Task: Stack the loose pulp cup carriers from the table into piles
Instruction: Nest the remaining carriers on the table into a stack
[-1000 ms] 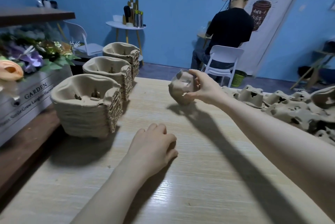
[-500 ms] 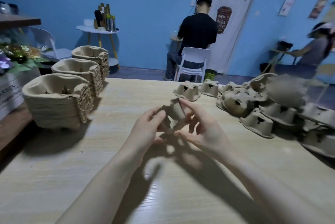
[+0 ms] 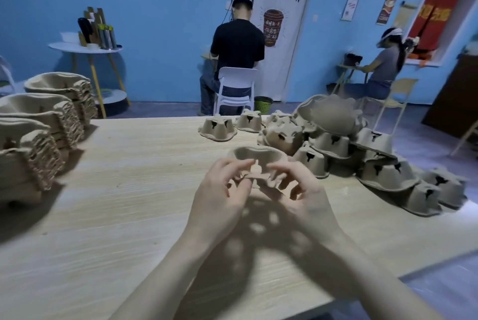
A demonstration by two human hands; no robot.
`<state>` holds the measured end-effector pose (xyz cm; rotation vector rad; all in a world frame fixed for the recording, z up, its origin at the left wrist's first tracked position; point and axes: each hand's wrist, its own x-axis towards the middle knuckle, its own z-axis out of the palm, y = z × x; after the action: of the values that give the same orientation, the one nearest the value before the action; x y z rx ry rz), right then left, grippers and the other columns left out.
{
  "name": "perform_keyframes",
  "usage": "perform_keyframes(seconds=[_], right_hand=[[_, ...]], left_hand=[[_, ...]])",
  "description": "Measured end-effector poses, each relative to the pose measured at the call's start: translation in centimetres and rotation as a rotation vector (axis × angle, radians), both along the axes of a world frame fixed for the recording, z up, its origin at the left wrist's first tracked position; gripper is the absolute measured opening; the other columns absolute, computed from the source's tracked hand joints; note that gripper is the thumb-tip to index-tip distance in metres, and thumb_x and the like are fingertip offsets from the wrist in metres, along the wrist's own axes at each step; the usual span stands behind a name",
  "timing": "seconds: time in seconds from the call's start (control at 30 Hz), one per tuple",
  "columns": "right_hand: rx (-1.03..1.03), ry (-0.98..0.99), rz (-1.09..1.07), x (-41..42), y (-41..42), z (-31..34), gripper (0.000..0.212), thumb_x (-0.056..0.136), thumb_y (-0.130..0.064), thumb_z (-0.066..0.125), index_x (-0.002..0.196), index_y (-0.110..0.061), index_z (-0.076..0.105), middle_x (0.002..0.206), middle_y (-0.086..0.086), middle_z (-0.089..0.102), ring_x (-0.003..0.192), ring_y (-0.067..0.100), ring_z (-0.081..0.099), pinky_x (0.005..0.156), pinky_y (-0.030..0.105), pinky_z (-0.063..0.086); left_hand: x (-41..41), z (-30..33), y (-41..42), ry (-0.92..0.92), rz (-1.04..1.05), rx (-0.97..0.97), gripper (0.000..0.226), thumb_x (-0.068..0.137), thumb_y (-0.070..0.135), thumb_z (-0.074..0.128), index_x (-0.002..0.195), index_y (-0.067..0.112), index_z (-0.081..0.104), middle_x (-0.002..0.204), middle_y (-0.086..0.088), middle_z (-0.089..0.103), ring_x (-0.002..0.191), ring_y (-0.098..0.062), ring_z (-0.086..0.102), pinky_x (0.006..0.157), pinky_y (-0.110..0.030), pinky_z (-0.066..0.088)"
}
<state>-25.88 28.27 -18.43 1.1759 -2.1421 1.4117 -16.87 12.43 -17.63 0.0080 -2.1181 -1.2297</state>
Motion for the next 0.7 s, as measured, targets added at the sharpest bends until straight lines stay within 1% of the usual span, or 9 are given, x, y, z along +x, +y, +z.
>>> perform_keyframes(seconds=[0.07, 0.17, 0.27, 0.37, 0.43, 0.5, 0.53, 0.6, 0.7], right_hand=[[-0.006, 0.022, -0.057, -0.4, 1.2, 0.0, 0.024, 0.08, -0.024, 0.079, 0.1, -0.028, 0.067, 0.094, -0.012, 0.06, 0.083, 0.014, 0.06, 0.071, 0.034, 0.05], [-0.04, 0.004, -0.058, -1.0, 3.2, 0.0, 0.025, 0.077, -0.011, 0.081, 0.094, -0.026, 0.069, 0.093, -0.012, 0.06, 0.085, 0.014, 0.06, 0.074, 0.028, 0.048], [-0.025, 0.03, -0.057, -1.1, 4.7, -0.1, 0.025, 0.076, -0.011, 0.08, 0.094, -0.024, 0.07, 0.093, -0.012, 0.061, 0.088, 0.013, 0.06, 0.073, 0.019, 0.043], [-0.026, 0.047, -0.095, -1.2, 5.8, -0.3, 0.02, 0.077, -0.014, 0.078, 0.094, -0.024, 0.07, 0.094, -0.011, 0.062, 0.09, 0.011, 0.061, 0.073, 0.015, 0.042], [-0.02, 0.04, -0.108, -1.4, 6.5, -0.6, 0.016, 0.079, -0.023, 0.075, 0.094, -0.023, 0.071, 0.095, -0.01, 0.063, 0.091, 0.013, 0.061, 0.073, 0.016, 0.042], [0.038, 0.051, -0.104, -1.8, 7.1, -1.0, 0.019, 0.079, -0.03, 0.07, 0.096, -0.024, 0.071, 0.1, -0.009, 0.065, 0.095, 0.012, 0.06, 0.076, 0.015, 0.04], [0.08, 0.065, -0.096, -1.9, 7.4, -1.1, 0.02, 0.079, -0.03, 0.069, 0.098, -0.024, 0.071, 0.103, -0.01, 0.065, 0.097, 0.01, 0.06, 0.078, 0.013, 0.039], [0.159, 0.065, -0.068, -1.8, 7.8, -1.3, 0.027, 0.079, -0.02, 0.067, 0.106, -0.024, 0.071, 0.106, -0.01, 0.065, 0.1, 0.008, 0.059, 0.08, 0.01, 0.038], [0.208, 0.042, -0.023, -2.3, 8.2, -0.4, 0.039, 0.085, -0.012, 0.064, 0.122, -0.023, 0.065, 0.115, -0.01, 0.064, 0.1, 0.006, 0.059, 0.081, 0.008, 0.038]], left_hand=[[-0.3, 0.1, 0.7, 0.012, -0.064, 0.054, 0.044, 0.085, 0.036, 0.062, 0.129, 0.034, 0.06, 0.123, 0.014, 0.053, 0.114, 0.002, 0.052, 0.095, -0.021, 0.046], [-1.1, 0.5, 1.6, -0.074, -0.165, 0.25, 0.062, 0.079, 0.056, 0.059, 0.138, 0.044, 0.046, 0.133, 0.013, 0.045, 0.125, -0.004, 0.049, 0.102, -0.024, 0.045], [-2.4, 1.2, 2.7, -0.264, -0.258, 0.46, 0.058, 0.095, 0.045, 0.058, 0.148, 0.044, 0.035, 0.119, 0.008, 0.058, 0.111, -0.01, 0.059, 0.108, -0.045, 0.045], [-3.5, 1.0, 3.7, -0.336, -0.311, 0.572, 0.05, 0.101, 0.034, 0.049, 0.146, 0.049, 0.034, 0.099, 0.004, 0.069, 0.098, -0.013, 0.06, 0.111, -0.055, 0.039], [-4.3, 0.6, 4.1, -0.3, -0.297, 0.649, 0.05, 0.102, 0.03, 0.049, 0.146, 0.05, 0.037, 0.099, -0.001, 0.07, 0.087, -0.012, 0.058, 0.102, -0.055, 0.047], [-5.0, 0.6, 4.4, -0.292, -0.271, 0.711, 0.051, 0.103, 0.027, 0.049, 0.146, 0.05, 0.037, 0.108, 0.003, 0.067, 0.084, -0.015, 0.061, 0.086, -0.045, 0.053], [-5.3, 0.5, 4.4, -0.292, -0.257, 0.715, 0.05, 0.103, 0.027, 0.049, 0.146, 0.049, 0.038, 0.12, 0.007, 0.064, 0.095, -0.018, 0.065, 0.088, -0.044, 0.052], [-5.8, 0.3, 4.3, -0.27, -0.242, 0.71, 0.045, 0.103, 0.024, 0.048, 0.144, 0.043, 0.045, 0.142, 0.008, 0.056, 0.128, -0.026, 0.056, 0.106, -0.049, 0.041], [-6.2, -0.3, 3.9, -0.246, -0.192, 0.695, 0.039, 0.104, 0.021, 0.046, 0.139, 0.036, 0.052, 0.14, 0.011, 0.057, 0.132, -0.017, 0.052, 0.115, -0.045, 0.037]])
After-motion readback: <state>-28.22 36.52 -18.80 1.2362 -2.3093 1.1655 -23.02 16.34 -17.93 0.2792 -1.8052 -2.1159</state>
